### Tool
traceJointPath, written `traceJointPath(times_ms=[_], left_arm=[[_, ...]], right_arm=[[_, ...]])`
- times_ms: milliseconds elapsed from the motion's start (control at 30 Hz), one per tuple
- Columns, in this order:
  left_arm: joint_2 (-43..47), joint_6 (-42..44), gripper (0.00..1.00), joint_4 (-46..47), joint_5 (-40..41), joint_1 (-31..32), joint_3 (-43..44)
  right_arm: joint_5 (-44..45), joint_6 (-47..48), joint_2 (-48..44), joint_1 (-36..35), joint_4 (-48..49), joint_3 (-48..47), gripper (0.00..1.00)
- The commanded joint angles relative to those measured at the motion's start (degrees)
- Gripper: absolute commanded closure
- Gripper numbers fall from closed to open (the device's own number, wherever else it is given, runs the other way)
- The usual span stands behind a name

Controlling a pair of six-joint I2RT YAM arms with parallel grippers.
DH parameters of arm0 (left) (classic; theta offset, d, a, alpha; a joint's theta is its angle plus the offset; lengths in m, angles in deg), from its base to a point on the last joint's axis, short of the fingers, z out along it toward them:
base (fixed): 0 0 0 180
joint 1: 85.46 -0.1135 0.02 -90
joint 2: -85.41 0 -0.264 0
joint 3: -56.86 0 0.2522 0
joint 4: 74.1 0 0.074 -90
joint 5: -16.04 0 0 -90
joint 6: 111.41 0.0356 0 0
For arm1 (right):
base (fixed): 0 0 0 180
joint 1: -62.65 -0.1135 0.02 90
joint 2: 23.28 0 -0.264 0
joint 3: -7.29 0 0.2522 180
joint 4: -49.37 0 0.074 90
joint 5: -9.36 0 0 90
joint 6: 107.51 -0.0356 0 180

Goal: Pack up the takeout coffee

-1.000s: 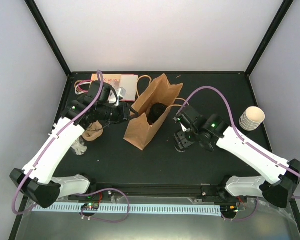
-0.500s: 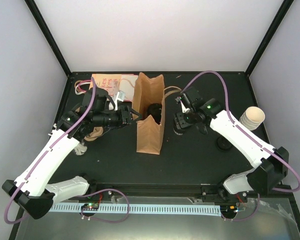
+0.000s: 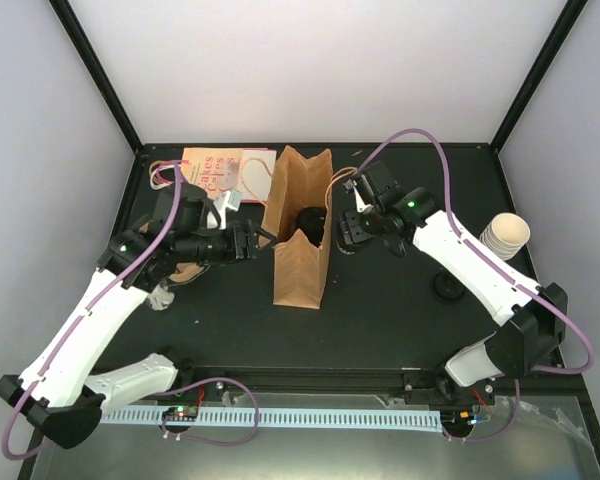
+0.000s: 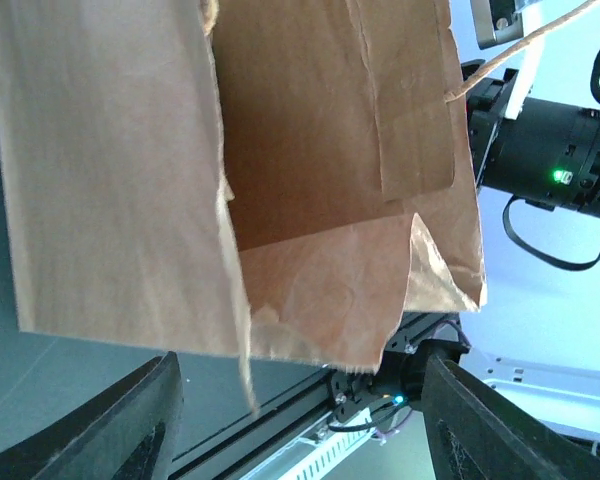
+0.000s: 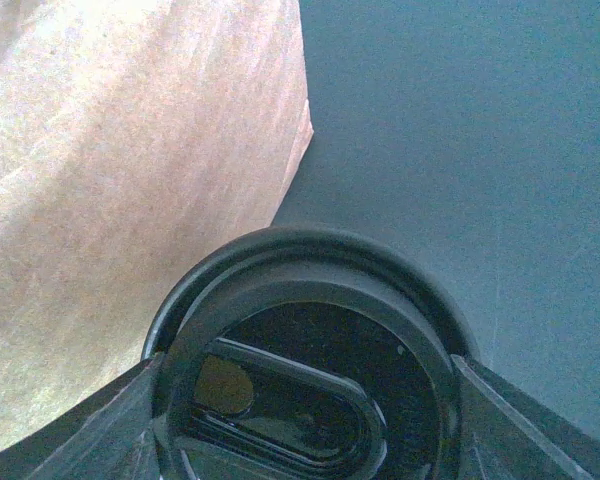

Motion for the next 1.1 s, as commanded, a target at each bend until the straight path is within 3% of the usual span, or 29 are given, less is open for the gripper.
traceJointPath(times_ms=[0, 200, 367, 833, 1067], left_arm=[[3.92, 4.53, 0.29, -6.57, 4.46, -0.90, 4.20], [1.27, 11.37, 0.28, -15.20, 5.54, -2.29, 16.91], [-6.44, 19.75, 0.28, -20.99, 7.88, -5.75, 29.52], [-37.64, 50.99, 0.29, -14.52, -0.18, -9.89, 56.31], [-44.17, 64.19, 0.17, -9.53, -4.04, -9.98, 58.48]], right_arm=[[1.94, 1.05, -1.08, 0.24, -1.05, -1.69, 0.36], [2.87, 1.42, -3.10, 0.23, -2.43, -0.63, 0.36], [2.96, 1.52, -5.23, 0.26, -3.04, 0.76, 0.36], [3.13, 1.51, -11.16, 0.23, -5.60, 3.92, 0.36], [3.43, 1.51, -13.02, 0.29, -6.87, 5.10, 0.36]])
